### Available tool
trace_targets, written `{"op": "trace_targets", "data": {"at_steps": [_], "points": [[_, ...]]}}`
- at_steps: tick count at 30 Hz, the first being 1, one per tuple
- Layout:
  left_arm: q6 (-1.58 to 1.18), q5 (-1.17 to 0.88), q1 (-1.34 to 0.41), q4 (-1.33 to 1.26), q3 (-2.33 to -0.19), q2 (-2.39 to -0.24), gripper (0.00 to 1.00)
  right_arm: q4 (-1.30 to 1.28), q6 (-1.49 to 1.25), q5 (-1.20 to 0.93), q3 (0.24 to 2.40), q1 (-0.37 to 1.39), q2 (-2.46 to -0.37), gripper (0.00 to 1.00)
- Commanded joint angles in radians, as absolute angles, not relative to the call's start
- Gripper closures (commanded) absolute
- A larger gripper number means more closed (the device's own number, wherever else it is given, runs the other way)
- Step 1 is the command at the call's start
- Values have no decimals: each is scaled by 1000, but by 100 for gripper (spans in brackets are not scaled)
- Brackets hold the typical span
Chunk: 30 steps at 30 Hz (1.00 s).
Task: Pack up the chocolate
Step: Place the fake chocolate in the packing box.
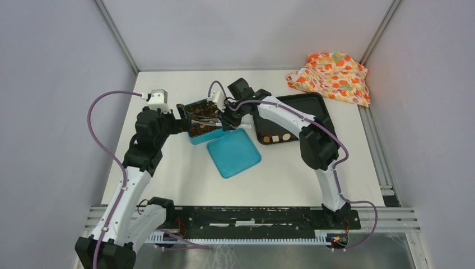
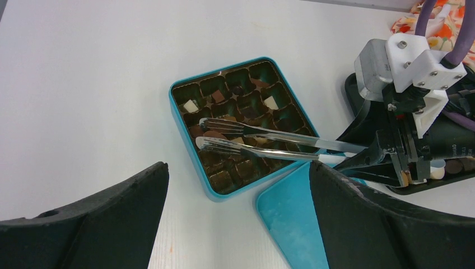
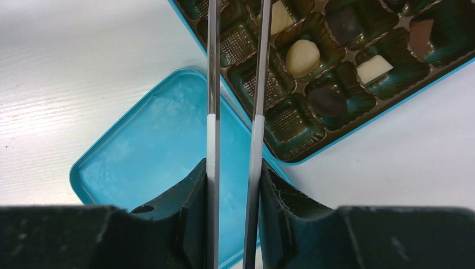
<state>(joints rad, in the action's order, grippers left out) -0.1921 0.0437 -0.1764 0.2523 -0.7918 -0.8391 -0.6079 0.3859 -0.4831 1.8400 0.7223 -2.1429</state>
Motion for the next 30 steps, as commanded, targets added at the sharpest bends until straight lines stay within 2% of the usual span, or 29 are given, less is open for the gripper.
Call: {"op": "trace_targets", "data": {"at_steps": [1, 7, 17, 30], "points": [[-136, 43, -180, 235, -805, -827, 0, -580, 371, -475, 1914, 729, -2155, 64], [-135, 42, -180, 235, -804, -828, 0, -586, 373, -474, 1913, 732, -2161, 59], [-136, 46, -180, 235, -804, -826, 0, -595, 381, -473, 1917, 734, -2141, 58], [-137, 58, -179, 231, -802, -829, 0, -550, 420, -530, 1647, 658, -1843, 60]]}}
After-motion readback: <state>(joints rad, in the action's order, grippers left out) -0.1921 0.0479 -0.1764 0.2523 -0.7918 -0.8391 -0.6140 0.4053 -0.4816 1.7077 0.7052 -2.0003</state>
